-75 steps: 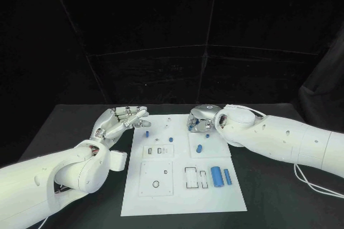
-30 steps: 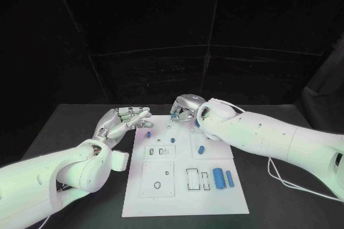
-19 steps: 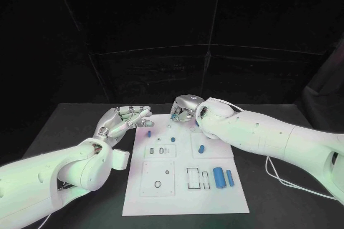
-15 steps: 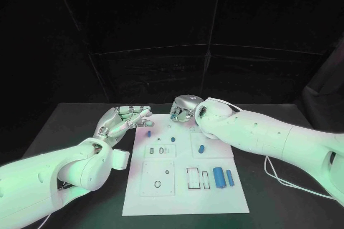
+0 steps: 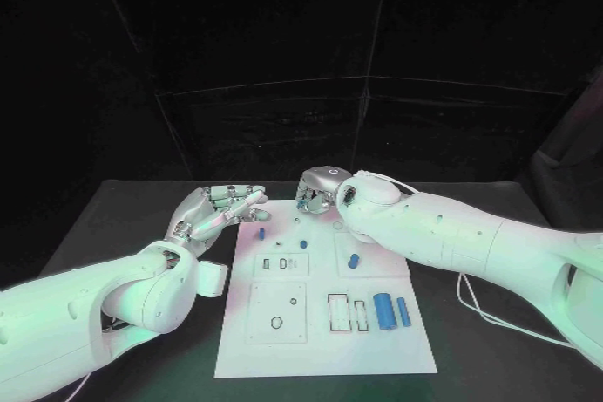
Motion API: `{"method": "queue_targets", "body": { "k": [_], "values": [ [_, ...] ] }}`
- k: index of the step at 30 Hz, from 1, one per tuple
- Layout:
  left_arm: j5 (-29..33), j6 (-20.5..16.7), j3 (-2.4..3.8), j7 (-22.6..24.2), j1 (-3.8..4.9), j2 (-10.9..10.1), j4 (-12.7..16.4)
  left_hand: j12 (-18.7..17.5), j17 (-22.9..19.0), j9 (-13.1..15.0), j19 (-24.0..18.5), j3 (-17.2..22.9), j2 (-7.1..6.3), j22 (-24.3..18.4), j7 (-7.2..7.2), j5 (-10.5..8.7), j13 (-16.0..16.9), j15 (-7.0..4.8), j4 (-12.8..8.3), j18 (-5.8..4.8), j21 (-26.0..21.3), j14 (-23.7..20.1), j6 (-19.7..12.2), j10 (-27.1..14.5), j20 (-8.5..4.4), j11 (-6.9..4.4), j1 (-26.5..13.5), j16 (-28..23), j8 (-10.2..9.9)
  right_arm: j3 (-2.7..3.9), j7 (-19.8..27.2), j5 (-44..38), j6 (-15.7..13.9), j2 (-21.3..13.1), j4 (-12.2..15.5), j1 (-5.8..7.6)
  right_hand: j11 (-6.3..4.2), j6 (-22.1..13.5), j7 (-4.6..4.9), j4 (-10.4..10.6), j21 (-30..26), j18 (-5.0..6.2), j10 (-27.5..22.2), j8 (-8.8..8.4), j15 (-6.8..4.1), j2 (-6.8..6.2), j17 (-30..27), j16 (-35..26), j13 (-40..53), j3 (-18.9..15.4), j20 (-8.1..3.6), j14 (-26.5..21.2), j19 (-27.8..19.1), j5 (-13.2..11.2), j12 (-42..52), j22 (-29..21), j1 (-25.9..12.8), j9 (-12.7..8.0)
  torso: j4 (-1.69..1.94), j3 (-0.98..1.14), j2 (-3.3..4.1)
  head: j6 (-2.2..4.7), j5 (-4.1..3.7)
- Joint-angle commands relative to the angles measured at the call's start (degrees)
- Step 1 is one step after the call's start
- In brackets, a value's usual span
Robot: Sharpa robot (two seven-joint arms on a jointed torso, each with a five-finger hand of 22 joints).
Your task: Assemble the parts on the task board
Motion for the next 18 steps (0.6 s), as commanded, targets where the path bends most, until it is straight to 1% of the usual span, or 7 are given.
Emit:
{"method": "queue_targets", "body": {
  "k": [1,8,11,13,14,16,18],
  "values": [
    [-0.3,0.9,0.05,0.0,0.13,0.1,0.1,-0.3,0.1,-0.1,0.0,0.0,0.08,-0.1,0.24,-0.21,-0.1,0.3,-0.2,0.74,-0.3,-0.2,0.0,0.0,0.21,0.5,-0.3,-0.2,-0.4,0.03,-0.7,-1.0,0.7,0.3,-0.2,0.12,0.2,-0.9,0.06,0.2,-0.1,-0.44,-1.0,0.25,0.37,-1.08,-0.9,-0.4,-0.1,0.6,0.15,-0.3,-0.6,-0.5,-0.2,-0.6,-0.4,-0.1,-0.02,-0.02,-0.01,0.04,0.07],
    [-0.3,1.0,0.05,-0.1,0.18,0.1,0.0,-0.3,0.1,-0.1,0.0,0.0,0.09,-0.1,0.25,-0.24,-0.1,0.31,-0.2,0.74,-0.4,-0.2,0.0,0.0,0.22,0.51,-0.3,-0.3,-0.4,0.02,-0.5,-1.0,0.6,0.5,-0.4,0.12,0.96,-4.1,0.7,1.6,-2.0,0.31,-4.7,0.21,1.14,-3.78,-5.2,-2.8,-0.1,-0.3,0.7,-1.5,-3.5,-0.6,-0.1,-4.5,-1.3,-0.1,-0.07,-0.02,0.04,-0.05,0.18],
    [-0.3,1.0,0.05,-0.2,0.21,0.0,0.0,-0.4,0.1,-0.1,0.0,0.0,0.09,-0.1,0.25,-0.25,-0.1,0.32,-0.2,0.74,-0.4,-0.2,0.0,0.0,0.22,0.52,-0.3,-0.3,-0.4,0.02,-0.5,-1.0,-0.9,0.3,-0.2,0.12,1.83,-8.5,1.56,2.8,-4.7,1.21,-9.7,0.24,2.03,-5.13,-9.7,-5.7,-0.1,-2.6,1.2,-2.8,-7.0,-0.8,0.0,-9.3,-0.8,-0.1,-0.13,-0.03,0.02,-0.01,0.18],
    [-0.3,1.1,0.05,-0.3,0.23,0.0,0.0,-0.4,0.1,-0.1,-0.1,-0.1,0.1,-0.1,0.27,-0.29,-0.1,0.33,-0.3,0.75,-0.4,-0.2,-0.1,-0.1,0.24,0.54,-0.3,-0.4,-0.5,0.02,-0.4,-1.0,-2.5,-0.1,0.2,0.12,2.46,-14.6,2.0,3.8,-6.7,1.86,-12.9,0.11,2.41,-6.01,-13.1,-7.9,0.0,-5.0,1.59,-3.7,-9.3,-0.8,0.1,-12.7,0.0,-0.3,-0.18,0.02,0.01,0.01,0.15],
    [-0.3,1.1,0.05,-0.3,0.23,0.0,0.0,-0.4,0.1,-0.1,-0.1,-0.1,0.1,-0.1,0.27,-0.29,-0.1,0.33,-0.3,0.75,-0.4,-0.2,-0.1,-0.1,0.24,0.54,-0.3,-0.4,-0.5,0.02,-0.3,-1.0,-3.2,-0.5,0.5,0.12,2.52,-15.5,2.15,4.7,-7.5,2.09,-13.5,0.16,2.62,-6.04,-14.3,-8.6,0.1,-6.4,1.81,-3.8,-9.9,-0.8,0.5,-13.8,1.0,-0.2,-0.2,0.04,0.01,0.04,0.11],
    [-0.3,1.2,0.05,-0.3,0.24,0.0,0.0,-0.5,0.2,-0.1,-0.1,-0.1,0.1,-0.2,0.28,-0.3,-0.1,0.34,-0.3,0.75,-0.4,-0.2,-0.1,-0.1,0.25,0.55,-0.3,-0.4,-0.5,0.02,-0.3,-0.8,-4.3,-1.6,1.6,0.11,2.65,-15.2,2.21,5.0,-7.8,2.13,-13.6,0.19,2.56,-5.94,-14.5,-8.7,0.1,-6.8,1.8,-3.7,-10.0,-0.6,0.6,-14.2,1.4,-0.1,-0.26,0.08,-0.01,0.11,0.09],
    [-0.3,1.2,0.05,-0.3,0.24,-0.1,-0.1,-0.5,0.2,-0.1,-0.1,-0.1,0.11,-0.2,0.28,-0.31,-0.1,0.35,-0.3,0.75,-0.5,-0.3,-0.1,-0.1,0.26,0.56,-0.3,-0.4,-0.6,0.03,-0.2,-0.2,-5.4,-3.1,3.1,0.11,2.59,-12.5,2.28,5.5,-7.5,2.01,-12.5,0.66,2.5,-5.62,-14.1,-8.4,0.2,-7.4,1.74,-3.2,-9.4,0.0,1.4,-13.8,2.1,0.2,-0.29,0.08,-0.02,0.19,0.02]
  ]
}}
